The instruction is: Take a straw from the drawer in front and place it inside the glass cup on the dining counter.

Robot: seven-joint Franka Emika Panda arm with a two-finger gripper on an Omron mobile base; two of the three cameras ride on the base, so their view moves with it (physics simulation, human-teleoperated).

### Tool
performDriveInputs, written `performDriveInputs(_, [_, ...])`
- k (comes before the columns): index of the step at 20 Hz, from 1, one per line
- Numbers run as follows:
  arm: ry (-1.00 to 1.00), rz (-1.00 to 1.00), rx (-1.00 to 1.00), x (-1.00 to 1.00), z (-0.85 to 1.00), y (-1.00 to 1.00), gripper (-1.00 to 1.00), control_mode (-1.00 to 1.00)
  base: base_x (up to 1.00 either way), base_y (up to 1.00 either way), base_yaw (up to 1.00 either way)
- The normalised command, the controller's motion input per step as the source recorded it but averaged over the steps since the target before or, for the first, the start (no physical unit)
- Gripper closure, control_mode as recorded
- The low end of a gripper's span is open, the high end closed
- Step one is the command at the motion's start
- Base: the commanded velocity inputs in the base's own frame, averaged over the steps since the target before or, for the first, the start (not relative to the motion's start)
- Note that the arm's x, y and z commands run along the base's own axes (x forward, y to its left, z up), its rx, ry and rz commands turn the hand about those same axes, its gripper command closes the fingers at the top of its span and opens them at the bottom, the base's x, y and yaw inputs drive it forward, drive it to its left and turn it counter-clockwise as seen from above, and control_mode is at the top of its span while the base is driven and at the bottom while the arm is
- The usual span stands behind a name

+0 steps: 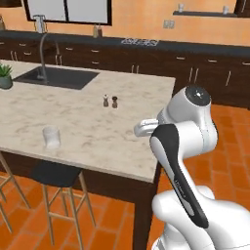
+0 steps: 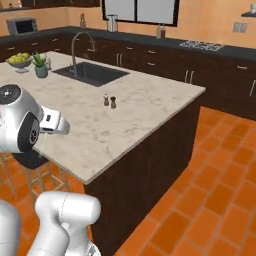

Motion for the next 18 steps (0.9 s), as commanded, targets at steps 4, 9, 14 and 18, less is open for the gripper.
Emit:
performDriveInputs(4, [0.0, 0.0, 0.0, 0.0, 0.0, 0.0, 1.0, 1.0, -0.06, 1.0, -0.51])
performDriveInputs(9, [0.0, 0.0, 0.0, 0.0, 0.0, 0.0, 1.0, 1.0, -0.06, 1.0, -0.5])
performDriveInputs(14, [0.0, 0.0, 0.0, 0.0, 0.0, 0.0, 1.0, 1.0, -0.03, 1.0, -0.49])
performDriveInputs(18, [0.0, 0.0, 0.0, 0.0, 0.0, 0.0, 1.0, 1.0, 0.0, 0.96, -0.45])
